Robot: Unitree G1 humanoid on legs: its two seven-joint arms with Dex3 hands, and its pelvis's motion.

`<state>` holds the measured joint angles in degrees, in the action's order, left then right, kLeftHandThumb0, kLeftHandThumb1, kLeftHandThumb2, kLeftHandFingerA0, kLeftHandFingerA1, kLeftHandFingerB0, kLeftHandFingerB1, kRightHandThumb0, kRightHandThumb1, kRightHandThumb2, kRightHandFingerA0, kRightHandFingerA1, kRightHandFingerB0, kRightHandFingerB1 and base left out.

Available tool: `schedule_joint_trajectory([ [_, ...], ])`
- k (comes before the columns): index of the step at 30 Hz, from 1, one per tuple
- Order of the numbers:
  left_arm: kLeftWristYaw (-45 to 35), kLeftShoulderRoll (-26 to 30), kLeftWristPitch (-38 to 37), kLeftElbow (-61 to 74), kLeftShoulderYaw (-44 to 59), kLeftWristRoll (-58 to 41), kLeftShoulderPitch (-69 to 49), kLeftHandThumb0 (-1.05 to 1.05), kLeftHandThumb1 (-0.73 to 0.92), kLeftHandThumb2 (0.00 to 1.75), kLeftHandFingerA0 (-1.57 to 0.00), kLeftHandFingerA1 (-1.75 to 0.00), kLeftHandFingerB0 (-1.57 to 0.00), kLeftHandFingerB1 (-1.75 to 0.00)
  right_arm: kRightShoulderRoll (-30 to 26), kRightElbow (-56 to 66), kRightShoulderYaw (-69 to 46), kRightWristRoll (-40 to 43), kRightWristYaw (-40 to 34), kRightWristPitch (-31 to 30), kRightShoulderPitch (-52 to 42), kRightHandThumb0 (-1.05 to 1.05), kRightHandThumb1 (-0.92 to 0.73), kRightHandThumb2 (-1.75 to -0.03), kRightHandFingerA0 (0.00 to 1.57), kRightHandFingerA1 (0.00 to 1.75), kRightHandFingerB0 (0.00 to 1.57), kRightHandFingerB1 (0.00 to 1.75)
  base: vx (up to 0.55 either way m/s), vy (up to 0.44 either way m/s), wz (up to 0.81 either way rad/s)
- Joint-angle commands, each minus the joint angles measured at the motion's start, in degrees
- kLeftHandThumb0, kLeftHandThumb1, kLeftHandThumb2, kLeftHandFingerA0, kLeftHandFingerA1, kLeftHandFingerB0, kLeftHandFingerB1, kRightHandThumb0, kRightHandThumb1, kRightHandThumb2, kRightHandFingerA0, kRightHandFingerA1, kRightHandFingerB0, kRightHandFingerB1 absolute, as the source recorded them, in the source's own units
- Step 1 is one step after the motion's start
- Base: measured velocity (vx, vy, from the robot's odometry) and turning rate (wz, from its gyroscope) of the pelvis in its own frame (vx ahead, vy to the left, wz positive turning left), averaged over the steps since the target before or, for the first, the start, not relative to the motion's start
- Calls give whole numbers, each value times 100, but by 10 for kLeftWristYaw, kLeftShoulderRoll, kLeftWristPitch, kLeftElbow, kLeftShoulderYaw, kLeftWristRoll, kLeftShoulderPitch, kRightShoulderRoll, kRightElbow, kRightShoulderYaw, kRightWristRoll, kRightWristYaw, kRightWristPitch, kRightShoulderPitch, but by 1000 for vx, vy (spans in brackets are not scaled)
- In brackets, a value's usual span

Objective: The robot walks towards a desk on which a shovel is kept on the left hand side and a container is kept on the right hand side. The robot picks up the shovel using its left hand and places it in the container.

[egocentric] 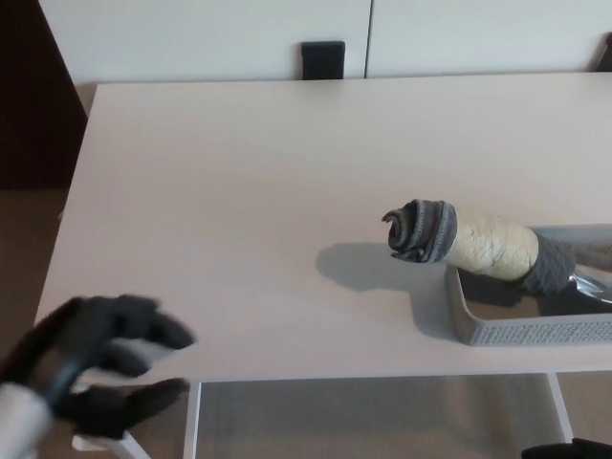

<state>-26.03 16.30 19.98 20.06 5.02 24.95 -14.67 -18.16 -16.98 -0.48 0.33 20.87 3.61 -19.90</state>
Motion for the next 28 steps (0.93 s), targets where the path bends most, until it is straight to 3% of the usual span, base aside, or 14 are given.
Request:
schedule_joint_trajectory([
  [1,-615,163,18,144,531,-742,-270,-105,68,66,-95,-48,-92,-48,-5,-69,-14,1,-8,22,-1,-33,-60,-57,69,49,51,42,0,0,0],
  [28,-628,187,18,137,553,-786,-302,-105,68,66,-95,-48,-92,-48,0,-78,-14,3,-10,32,-9,-33,-60,-57,69,49,51,42,0,0,0],
])
